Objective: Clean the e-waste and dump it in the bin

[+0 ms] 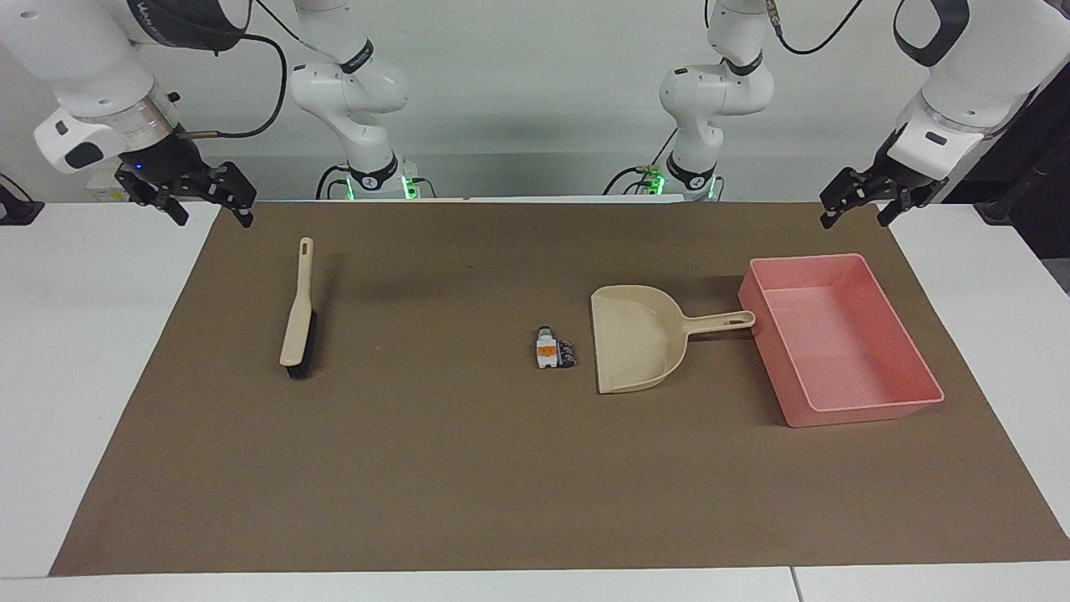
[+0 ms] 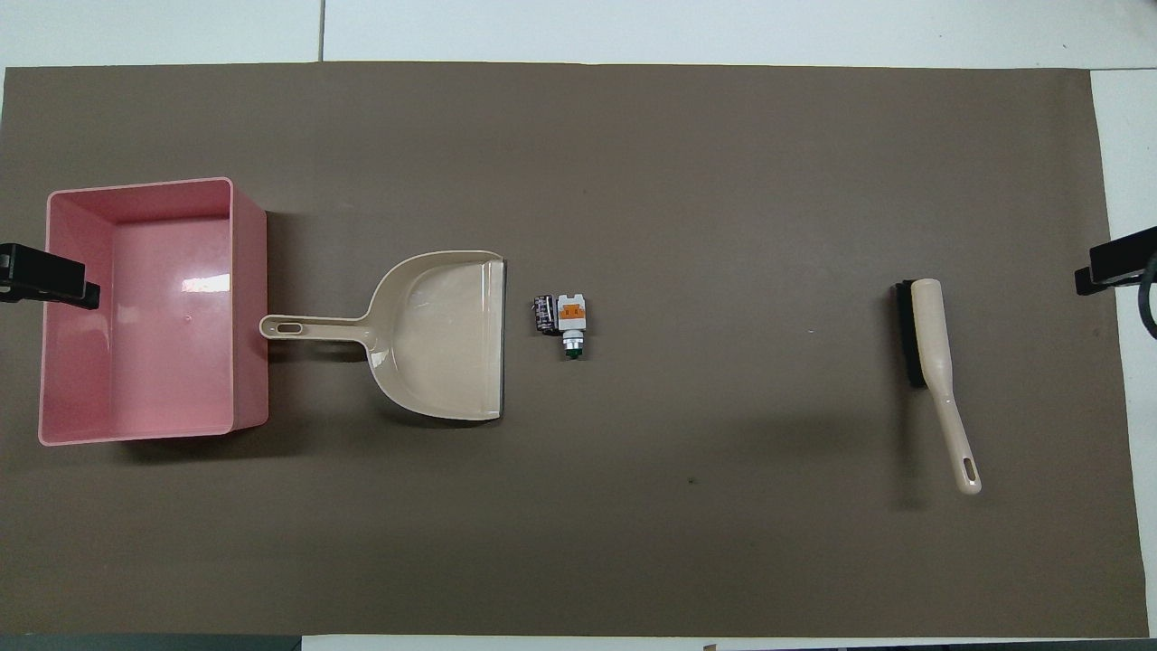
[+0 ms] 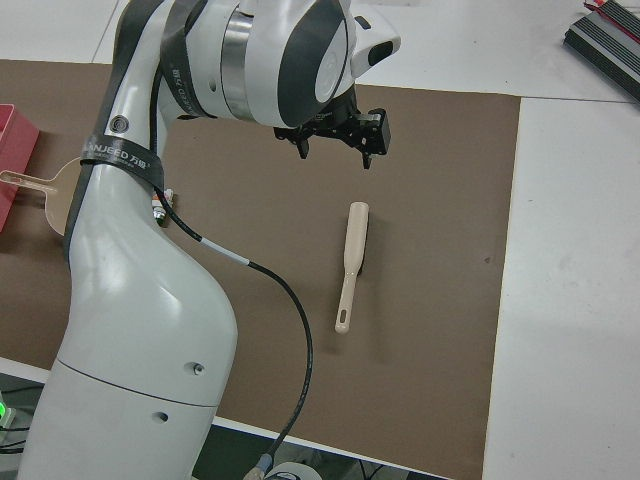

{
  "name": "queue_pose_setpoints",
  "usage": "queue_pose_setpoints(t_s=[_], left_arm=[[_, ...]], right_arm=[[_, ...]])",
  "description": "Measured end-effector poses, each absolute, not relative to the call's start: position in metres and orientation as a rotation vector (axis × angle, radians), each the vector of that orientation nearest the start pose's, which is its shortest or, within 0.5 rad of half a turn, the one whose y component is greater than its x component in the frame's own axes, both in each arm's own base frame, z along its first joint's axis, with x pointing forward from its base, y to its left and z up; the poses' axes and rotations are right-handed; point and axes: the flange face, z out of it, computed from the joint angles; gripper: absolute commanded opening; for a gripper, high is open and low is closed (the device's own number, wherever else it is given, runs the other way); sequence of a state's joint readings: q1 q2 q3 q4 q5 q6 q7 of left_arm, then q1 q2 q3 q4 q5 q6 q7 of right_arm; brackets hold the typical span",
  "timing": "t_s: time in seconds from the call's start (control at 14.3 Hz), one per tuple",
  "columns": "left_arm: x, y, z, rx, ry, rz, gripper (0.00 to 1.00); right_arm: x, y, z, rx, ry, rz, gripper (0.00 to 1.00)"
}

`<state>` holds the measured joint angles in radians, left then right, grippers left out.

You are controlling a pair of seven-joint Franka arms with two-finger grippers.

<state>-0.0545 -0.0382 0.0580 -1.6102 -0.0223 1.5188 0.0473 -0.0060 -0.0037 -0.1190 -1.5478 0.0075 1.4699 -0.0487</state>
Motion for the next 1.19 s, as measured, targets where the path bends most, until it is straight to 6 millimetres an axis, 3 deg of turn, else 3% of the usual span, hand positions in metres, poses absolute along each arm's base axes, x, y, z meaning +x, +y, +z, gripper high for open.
queue_pose_setpoints(t_s=[0.49,0.77,1.05,1.19], left_arm=[[0.545,-0.006,0.625,-3.063,0.784,-0.028,0.98],[0.548,-0.022,0.619,-2.823,1.391,-0.071,0.99],[0.550,-0.048,0.591,-2.478,1.944,-0.048,0.99],[0.549,-0.065,0.563,-2.367,2.086,-0.033,0.99]], right_arm=[[0.539,-0.067,0.629,-3.123,0.119,0.114,0.99],[0.539,-0.067,0.628,-3.123,0.117,0.117,0.99],[0.539,-0.067,0.628,-3.123,0.116,0.118,0.99],[0.538,-0.067,0.627,-3.122,0.116,0.120,0.99]])
